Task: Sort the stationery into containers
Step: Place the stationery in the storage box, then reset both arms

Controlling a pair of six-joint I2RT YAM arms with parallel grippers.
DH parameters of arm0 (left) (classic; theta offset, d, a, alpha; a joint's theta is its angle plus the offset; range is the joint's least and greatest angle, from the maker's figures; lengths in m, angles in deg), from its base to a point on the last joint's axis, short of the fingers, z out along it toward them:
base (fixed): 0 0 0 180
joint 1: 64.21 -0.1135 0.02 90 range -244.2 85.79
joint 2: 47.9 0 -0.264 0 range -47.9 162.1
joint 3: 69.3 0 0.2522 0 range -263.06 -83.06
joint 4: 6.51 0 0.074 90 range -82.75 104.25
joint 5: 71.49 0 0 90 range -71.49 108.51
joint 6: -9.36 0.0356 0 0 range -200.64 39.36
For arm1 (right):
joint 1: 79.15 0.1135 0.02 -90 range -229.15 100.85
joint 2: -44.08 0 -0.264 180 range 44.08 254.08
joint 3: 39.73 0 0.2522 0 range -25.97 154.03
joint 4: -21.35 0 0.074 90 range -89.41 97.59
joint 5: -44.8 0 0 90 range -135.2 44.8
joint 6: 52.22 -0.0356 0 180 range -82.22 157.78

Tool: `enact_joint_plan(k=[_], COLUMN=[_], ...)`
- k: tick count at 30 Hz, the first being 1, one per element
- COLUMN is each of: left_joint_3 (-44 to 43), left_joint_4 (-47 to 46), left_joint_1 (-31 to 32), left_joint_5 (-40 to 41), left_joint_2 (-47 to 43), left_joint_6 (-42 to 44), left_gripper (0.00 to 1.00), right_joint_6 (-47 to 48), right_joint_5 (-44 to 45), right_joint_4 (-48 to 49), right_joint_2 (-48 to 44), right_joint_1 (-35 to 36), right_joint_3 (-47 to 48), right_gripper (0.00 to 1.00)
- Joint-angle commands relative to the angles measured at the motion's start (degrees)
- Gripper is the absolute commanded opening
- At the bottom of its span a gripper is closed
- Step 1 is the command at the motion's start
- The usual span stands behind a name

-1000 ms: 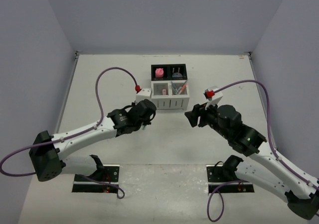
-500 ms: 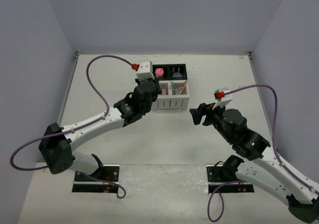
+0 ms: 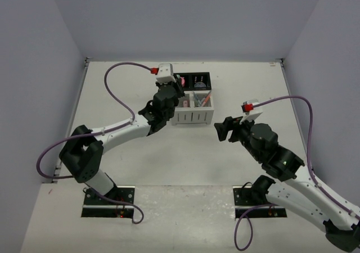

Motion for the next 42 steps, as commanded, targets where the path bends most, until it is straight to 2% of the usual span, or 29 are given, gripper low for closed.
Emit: enact_joint_plan(k=[1,10,12,14,16,18,20,23,28,32,35,39,41,42], left_joint_3=[1.0,7.4,7.9,9.1,10.0,10.5,11.7,13.3,10.0,8.0,7.9,9.6,10.2,11.9], left_joint_4=[-5.8,-11.9,-11.3,-12.0,-12.2,-11.8,-11.6,-10.4,3.6,24.1,40.7,55.7,59.9,58.8], left_joint_1=[-2.2,-2.2,-2.2,-2.2,-2.0,-1.9,-1.9,-1.1,2.0,3.4,3.4,2.6,1.2,0.1], left_joint_5=[-2.2,-6.0,-7.3,-8.3,-9.3,-9.9,-9.9,-9.2,-4.5,-0.8,4.1,6.6,5.6,1.8], left_joint_2=[2.8,5.1,4.7,3.6,2.9,2.0,-0.2,-5.9,-16.1,-26.1,-32.2,-39.2,-40.5,-41.4], left_joint_6=[-2.2,-6.0,-7.5,-8.8,-8.9,-8.9,-9.2,-8.6,-4.8,-5.6,-10.5,-16.0,-18.1,-16.9], left_gripper=[0.07,0.18,0.25,0.37,0.59,0.73,0.80,0.87,1.00,1.00,1.00,1.00,1.00,1.00], right_joint_6=[-1.0,-0.9,-0.9,-0.9,-0.9,-0.7,-0.7,-0.9,-1.3,-1.9,-2.2,-4.2,-5.7,-6.4], right_joint_5=[0.8,0.1,0.2,0.2,0.1,-0.2,-0.5,0.0,1.8,4.5,6.4,8.5,9.2,9.7], right_joint_4=[2.0,1.7,1.6,1.6,1.7,1.9,1.9,1.5,1.9,2.4,1.3,-3.4,-6.2,-8.6], right_joint_2=[0.3,1.6,1.5,1.4,1.4,1.5,2.1,2.4,1.3,-0.6,-1.5,-1.8,-2.1,-2.3], right_joint_1=[0.2,0.2,0.2,0.2,0.2,0.1,0.2,0.2,0.1,0.1,0.1,0.2,0.2,0.2], right_joint_3=[-0.3,0.1,0.1,0.0,0.0,-0.1,0.0,0.2,-0.4,-0.9,-0.4,3.0,5.7,6.9], right_gripper=[0.77,0.77,0.77,0.77,0.77,0.78,0.78,0.78,0.79,0.99,0.99,0.99,0.99,0.99])
